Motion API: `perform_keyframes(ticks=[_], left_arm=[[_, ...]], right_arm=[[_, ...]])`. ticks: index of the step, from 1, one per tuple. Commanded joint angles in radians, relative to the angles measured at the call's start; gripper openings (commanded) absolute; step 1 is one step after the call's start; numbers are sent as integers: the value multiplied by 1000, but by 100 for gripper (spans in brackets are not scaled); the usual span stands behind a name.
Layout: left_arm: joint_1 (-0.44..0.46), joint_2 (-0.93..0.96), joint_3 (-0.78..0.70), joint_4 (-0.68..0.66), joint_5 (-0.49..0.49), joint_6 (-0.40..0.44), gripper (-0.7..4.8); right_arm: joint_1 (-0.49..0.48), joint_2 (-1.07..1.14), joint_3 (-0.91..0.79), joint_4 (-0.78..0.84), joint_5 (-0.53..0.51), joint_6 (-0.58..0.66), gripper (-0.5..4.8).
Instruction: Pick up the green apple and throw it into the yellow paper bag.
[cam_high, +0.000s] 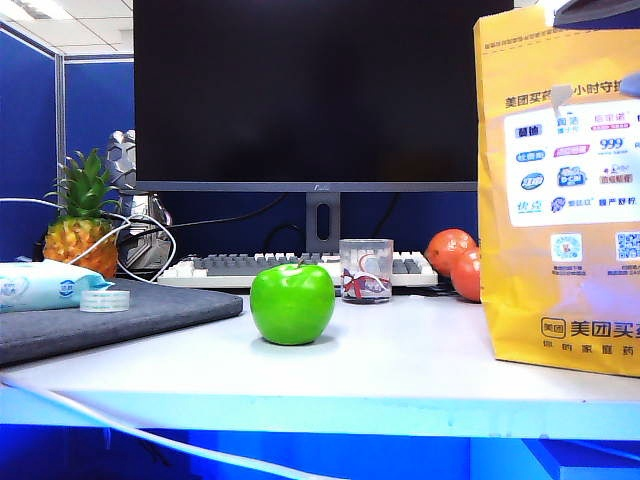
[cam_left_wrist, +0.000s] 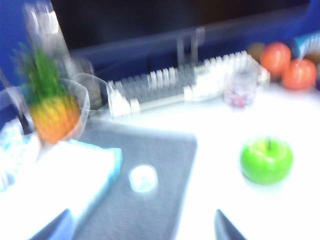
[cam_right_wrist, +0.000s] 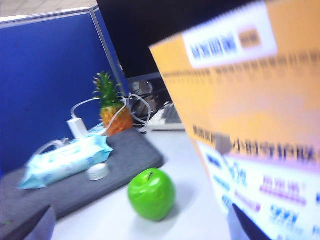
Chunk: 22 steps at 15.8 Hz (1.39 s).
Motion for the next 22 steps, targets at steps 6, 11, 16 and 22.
perform_keyframes(ticks=[6, 11, 16, 22], left_arm=[[-1, -2, 7, 0, 18, -50, 371], [0, -58, -40, 10, 18, -50, 371], [154, -170, -134, 7, 44, -48, 371], [254, -242, -187, 11, 37, -48, 371]], right_arm=[[1, 0, 3, -19, -2, 31, 479], [-4, -66, -66, -16, -2, 31, 479], [-6, -163, -67, -127, -2, 31, 479], [-5, -177, -66, -130, -6, 31, 479]])
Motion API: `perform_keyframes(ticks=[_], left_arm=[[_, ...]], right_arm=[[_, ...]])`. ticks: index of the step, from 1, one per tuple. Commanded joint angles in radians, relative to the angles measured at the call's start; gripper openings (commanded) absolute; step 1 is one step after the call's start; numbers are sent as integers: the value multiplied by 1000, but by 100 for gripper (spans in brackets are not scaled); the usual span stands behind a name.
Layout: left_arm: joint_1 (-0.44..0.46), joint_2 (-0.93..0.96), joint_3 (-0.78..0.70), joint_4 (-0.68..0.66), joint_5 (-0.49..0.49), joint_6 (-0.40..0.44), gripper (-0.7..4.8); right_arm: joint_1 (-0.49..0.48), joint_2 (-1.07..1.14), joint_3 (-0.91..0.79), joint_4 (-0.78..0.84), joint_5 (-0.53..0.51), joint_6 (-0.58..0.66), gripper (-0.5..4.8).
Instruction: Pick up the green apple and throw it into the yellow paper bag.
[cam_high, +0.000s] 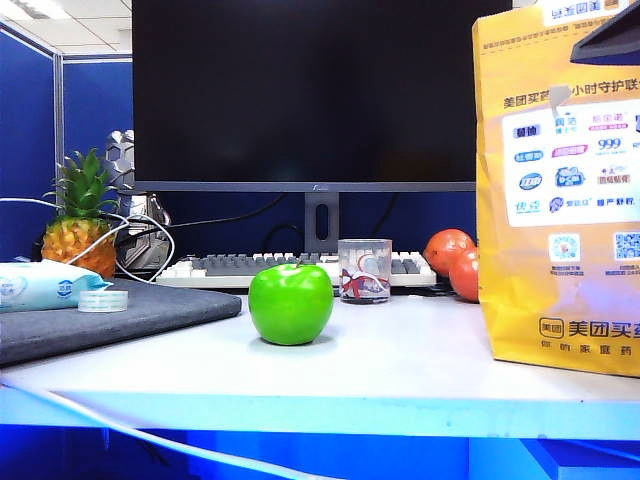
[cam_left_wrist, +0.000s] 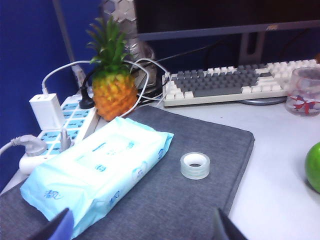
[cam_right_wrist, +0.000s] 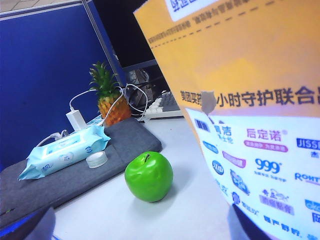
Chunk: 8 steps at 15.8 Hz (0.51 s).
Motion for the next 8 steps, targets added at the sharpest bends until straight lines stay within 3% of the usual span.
perform_keyframes(ticks=[1, 8], left_arm=[[3, -1, -3, 0, 0, 0, 371], [2, -1, -3, -2, 3, 0, 371]], right_arm=[[3, -2, -8, 14, -2, 2, 479], [3, -2, -8, 14, -2, 2, 479]])
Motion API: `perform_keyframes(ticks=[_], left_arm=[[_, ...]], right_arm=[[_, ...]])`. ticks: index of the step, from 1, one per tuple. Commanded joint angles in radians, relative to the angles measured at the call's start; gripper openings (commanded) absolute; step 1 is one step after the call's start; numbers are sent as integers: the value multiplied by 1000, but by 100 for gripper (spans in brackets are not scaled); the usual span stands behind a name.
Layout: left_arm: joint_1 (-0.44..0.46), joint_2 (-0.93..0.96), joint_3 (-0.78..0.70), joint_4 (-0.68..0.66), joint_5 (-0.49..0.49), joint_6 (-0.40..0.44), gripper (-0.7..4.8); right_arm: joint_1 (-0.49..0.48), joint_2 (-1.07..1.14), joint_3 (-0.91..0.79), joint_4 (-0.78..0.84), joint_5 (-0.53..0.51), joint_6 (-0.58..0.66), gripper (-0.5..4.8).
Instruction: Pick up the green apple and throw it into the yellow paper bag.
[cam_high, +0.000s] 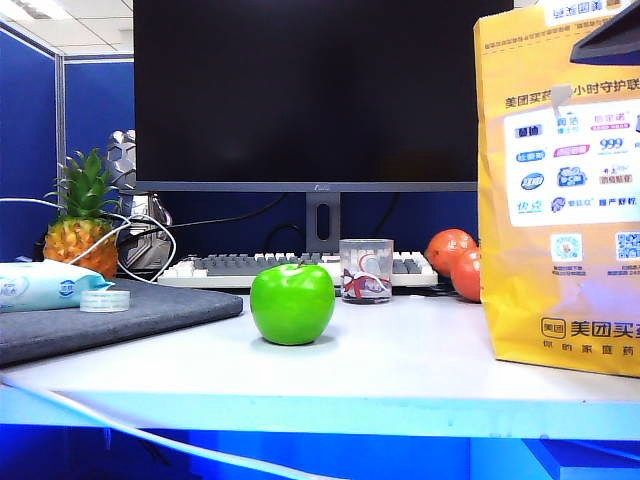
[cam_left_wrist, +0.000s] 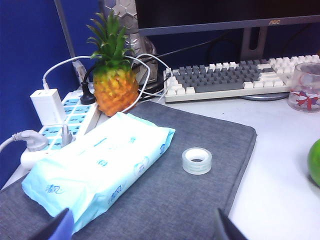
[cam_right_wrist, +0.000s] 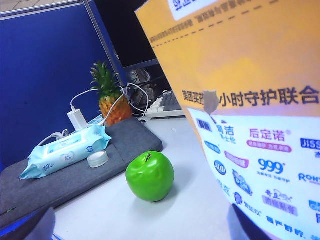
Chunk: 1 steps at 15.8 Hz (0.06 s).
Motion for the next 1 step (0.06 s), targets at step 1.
perform_keyframes(ticks=[1], left_arm=[[0, -1, 2, 7, 2, 0, 371]], right_arm=[[0, -2, -8, 14, -2, 2, 479]])
